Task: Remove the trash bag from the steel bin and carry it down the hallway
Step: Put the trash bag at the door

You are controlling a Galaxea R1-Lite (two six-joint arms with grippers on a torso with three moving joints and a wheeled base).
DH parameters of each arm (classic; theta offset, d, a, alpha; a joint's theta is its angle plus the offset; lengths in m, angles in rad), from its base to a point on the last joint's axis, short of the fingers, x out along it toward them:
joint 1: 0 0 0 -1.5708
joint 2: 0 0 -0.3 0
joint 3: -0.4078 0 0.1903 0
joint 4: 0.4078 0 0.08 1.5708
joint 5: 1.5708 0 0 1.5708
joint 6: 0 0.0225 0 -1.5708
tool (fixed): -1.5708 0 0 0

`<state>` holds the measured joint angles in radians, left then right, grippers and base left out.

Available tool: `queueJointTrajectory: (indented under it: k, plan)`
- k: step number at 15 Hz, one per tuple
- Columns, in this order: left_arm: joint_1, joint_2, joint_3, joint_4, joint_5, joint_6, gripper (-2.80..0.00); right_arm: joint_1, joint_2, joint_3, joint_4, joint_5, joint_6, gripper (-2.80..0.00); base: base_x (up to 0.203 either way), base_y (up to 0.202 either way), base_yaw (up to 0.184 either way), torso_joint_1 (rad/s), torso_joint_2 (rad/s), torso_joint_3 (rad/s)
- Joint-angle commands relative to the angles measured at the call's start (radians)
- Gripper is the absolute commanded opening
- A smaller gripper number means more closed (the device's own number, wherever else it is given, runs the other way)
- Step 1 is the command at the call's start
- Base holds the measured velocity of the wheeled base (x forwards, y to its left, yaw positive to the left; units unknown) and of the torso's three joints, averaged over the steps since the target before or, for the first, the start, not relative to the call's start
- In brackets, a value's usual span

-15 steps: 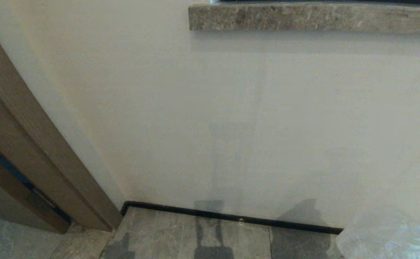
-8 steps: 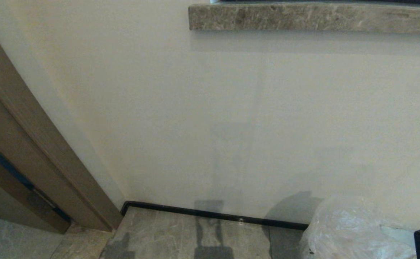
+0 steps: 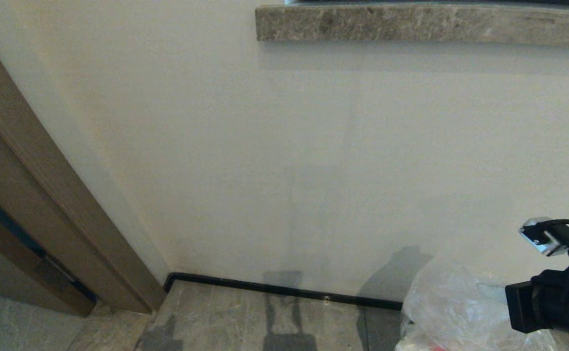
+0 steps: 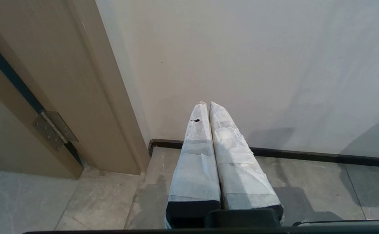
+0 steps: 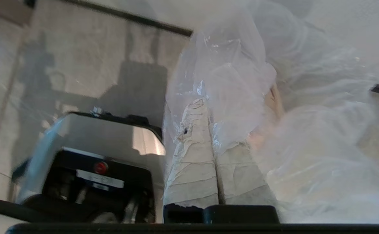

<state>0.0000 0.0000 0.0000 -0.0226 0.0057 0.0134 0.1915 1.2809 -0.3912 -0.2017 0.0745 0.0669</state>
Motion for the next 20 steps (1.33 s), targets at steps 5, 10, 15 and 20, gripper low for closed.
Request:
queueJointTrajectory:
  k: [5, 10, 15, 20]
  plan:
    - [0.0, 0.0, 0.012, 0.0, 0.0, 0.0, -2.8, -0.001, 0.224, 0.071, -0.245, -0.005, -0.08, -2.8, 0.0, 0.0, 0.0, 0.0, 0.0, 0.0]
    - [0.0, 0.0, 0.012, 0.0, 0.0, 0.0, -2.8, -0.008, 0.464, 0.09, -0.564, -0.053, -0.165, -2.8, 0.0, 0.0, 0.0, 0.0, 0.0, 0.0]
    - [0.0, 0.0, 0.012, 0.0, 0.0, 0.0, -2.8, -0.047, 0.635, 0.087, -0.74, -0.075, -0.298, -2.8, 0.0, 0.0, 0.0, 0.0, 0.0, 0.0]
    - [0.0, 0.0, 0.012, 0.0, 0.0, 0.0, -2.8, -0.069, 0.805, 0.07, -0.938, -0.076, -0.308, -2.8, 0.0, 0.0, 0.0, 0.0, 0.0, 0.0]
